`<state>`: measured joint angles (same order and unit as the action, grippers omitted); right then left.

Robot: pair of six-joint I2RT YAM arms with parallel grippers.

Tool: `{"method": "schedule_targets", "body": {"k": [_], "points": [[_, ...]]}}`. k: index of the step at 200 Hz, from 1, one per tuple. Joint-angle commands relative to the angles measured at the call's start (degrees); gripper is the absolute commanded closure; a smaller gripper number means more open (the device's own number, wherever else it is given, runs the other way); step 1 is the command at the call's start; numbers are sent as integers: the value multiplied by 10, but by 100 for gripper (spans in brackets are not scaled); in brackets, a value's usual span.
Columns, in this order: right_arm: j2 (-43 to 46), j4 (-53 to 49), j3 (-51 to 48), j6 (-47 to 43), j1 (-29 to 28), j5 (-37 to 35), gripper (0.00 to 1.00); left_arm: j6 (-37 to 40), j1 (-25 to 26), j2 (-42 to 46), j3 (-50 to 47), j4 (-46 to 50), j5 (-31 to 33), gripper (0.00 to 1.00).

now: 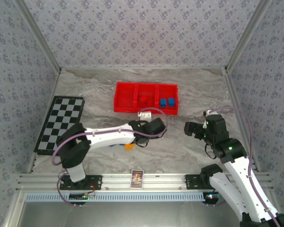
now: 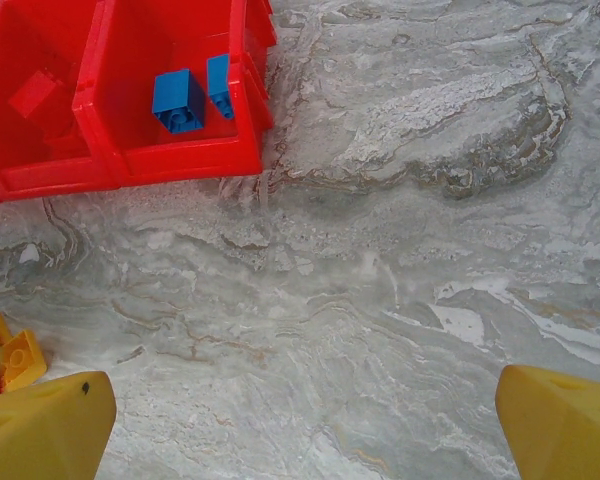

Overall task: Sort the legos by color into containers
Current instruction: Pick up the lego from the middle-left of the table, then place the lego in the container.

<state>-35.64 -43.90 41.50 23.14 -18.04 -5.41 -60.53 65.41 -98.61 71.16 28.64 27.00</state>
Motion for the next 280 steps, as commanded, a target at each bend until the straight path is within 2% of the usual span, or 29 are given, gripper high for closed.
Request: {"method": "schedule_targets", "body": {"k": [1,28,42,66,103,134,181,231,257,271,280], "points": [[6,0,-3,9,-3,-14,0,133,-36,44,52,29,35,76],[7,1,-4,10,-3,-17,0,227,-124,12,139,62,-62,76],[8,2,-5,10,-3,-17,0,263,-167,-37,224,133,-102,77],[8,1,-4,10,-2,-16,0,308,-211,-124,362,218,-106,79],[10,0,-4,10,-1,-16,0,333,-255,-223,486,227,-124,79],[13,-1,-4,7,1,-16,0,345,-272,-303,574,238,-145,79],[19,-3,-3,7,6,-19,0,315,-289,-360,601,212,-185,79],[21,0,-4,6,14,-16,0,278,-304,-368,590,169,-229,75],[21,2,-5,5,20,-9,0,266,-305,-372,584,150,-243,67],[21,4,-5,6,23,-6,0,261,-304,-372,584,146,-248,48],[21,5,-5,5,25,-3,0,262,-304,-370,583,142,-251,42]]}}
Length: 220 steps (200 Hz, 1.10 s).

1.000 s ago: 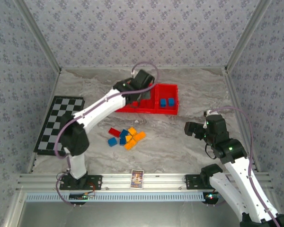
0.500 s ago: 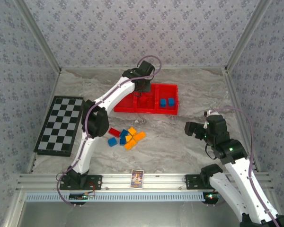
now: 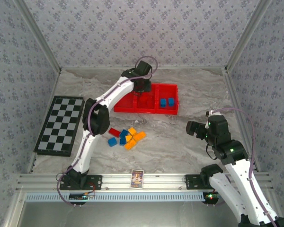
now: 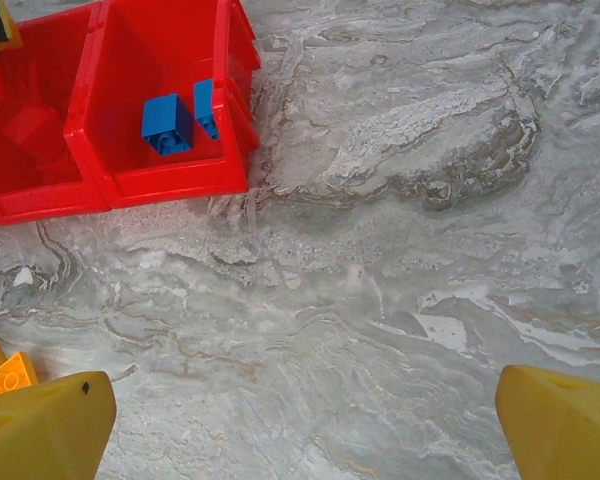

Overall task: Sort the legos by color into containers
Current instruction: Place the lego in the container, then move the lego to the center of the table.

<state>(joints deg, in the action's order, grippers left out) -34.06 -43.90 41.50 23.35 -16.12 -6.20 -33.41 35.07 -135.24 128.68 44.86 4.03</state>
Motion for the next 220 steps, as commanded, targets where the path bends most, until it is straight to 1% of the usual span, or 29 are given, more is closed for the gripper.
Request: {"method": "schedule_targets", "body": {"k": [1,39,55,67,73,96,112,125,143,152,177,197,220], "points": [[4,5,-5,3,6,5,0,-9,-1,-4,8,-20,-21,42],[4,5,-6,2,11,9,0,6,-2,27,-13,-39,-22,18],[3,7,-7,2,13,11,0,16,-3,63,-48,-56,-22,11],[2,8,-7,2,15,13,0,22,-2,95,-80,-87,-22,6],[3,8,-8,2,16,14,0,25,-3,111,-97,-94,-21,1],[0,10,-9,3,17,17,0,40,-1,178,-165,-110,-13,0],[-3,12,-9,3,17,18,0,43,-2,233,-250,-125,0,0],[-6,13,-9,3,18,19,0,33,-1,278,-319,-136,23,0],[-12,14,-9,3,18,19,0,5,-2,344,-413,-145,50,0],[-15,15,-9,2,19,19,0,-20,-2,372,-454,-140,70,0],[-22,20,-9,0,22,22,0,-120,-2,440,-551,-106,134,0],[-26,22,-9,-1,22,24,0,-205,1,496,-635,-110,166,0],[-26,22,-8,-2,23,24,0,-323,12,562,-716,-100,209,0]]}}
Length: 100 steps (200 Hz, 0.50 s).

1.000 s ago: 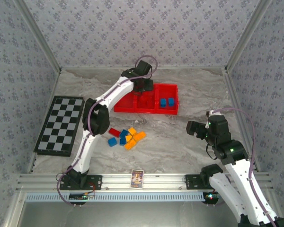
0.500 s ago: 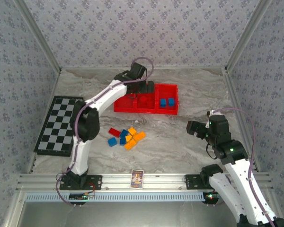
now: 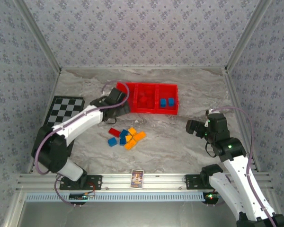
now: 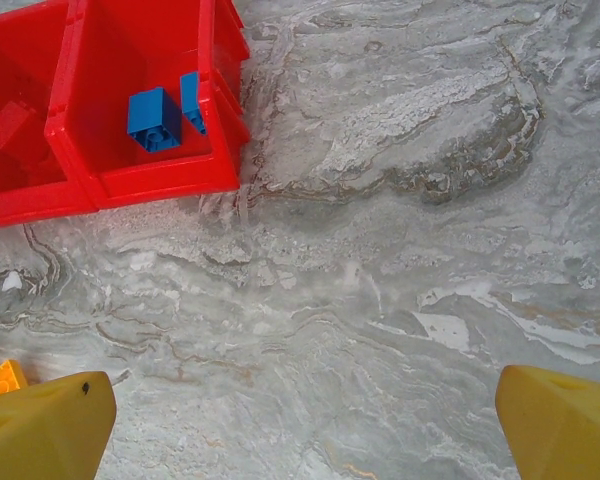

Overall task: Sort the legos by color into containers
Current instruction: Move the lego to the center of the table.

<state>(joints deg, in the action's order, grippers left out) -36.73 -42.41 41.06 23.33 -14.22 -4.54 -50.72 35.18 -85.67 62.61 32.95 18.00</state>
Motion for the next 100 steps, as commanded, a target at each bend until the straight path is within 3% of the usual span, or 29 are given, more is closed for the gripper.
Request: {"method": "schedule_targets", "body": {"k": [1,32,80,100], "points": [[1,7,-4,-1,4,8,0,-157,11,69,-58,20,70,0],[1,8,-5,-2,3,8,0,-303,16,117,-118,56,90,0],[1,8,-5,-2,4,9,0,-377,22,120,-157,63,49,1],[1,8,-5,-2,3,9,0,-392,23,116,-169,24,35,5]]}}
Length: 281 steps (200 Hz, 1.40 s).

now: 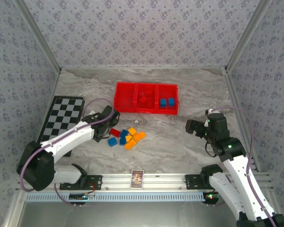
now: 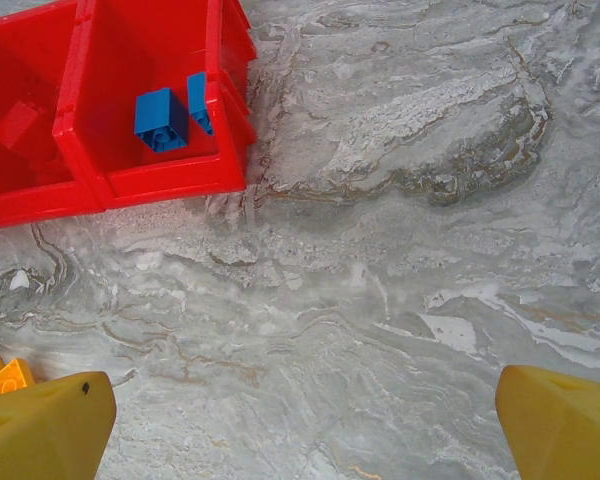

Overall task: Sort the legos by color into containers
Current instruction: Move the lego to the center of the table.

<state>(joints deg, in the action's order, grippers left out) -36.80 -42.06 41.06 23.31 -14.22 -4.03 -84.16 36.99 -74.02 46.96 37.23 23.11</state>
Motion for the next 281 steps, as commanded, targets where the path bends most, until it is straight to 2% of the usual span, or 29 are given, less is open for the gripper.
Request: {"method": "schedule_targets", "body": {"k": [1,55,146,183,213,253,281], "points": [[1,5,-5,-2,3,4,0,-58,5,-1,-12,-20,-17,5],[4,6,-5,-1,3,5,0,-47,5,-33,-1,-53,-28,10],[5,6,-5,0,4,6,0,9,4,-153,66,-90,-123,8],[6,5,-5,0,4,5,0,32,3,-190,92,-102,-127,10],[6,5,-5,0,5,5,0,80,-8,-236,126,-129,-155,12],[7,3,-4,1,6,6,0,147,-8,-267,185,-89,-171,12],[7,3,-4,1,5,4,0,251,-10,-262,198,-65,-188,10]]}}
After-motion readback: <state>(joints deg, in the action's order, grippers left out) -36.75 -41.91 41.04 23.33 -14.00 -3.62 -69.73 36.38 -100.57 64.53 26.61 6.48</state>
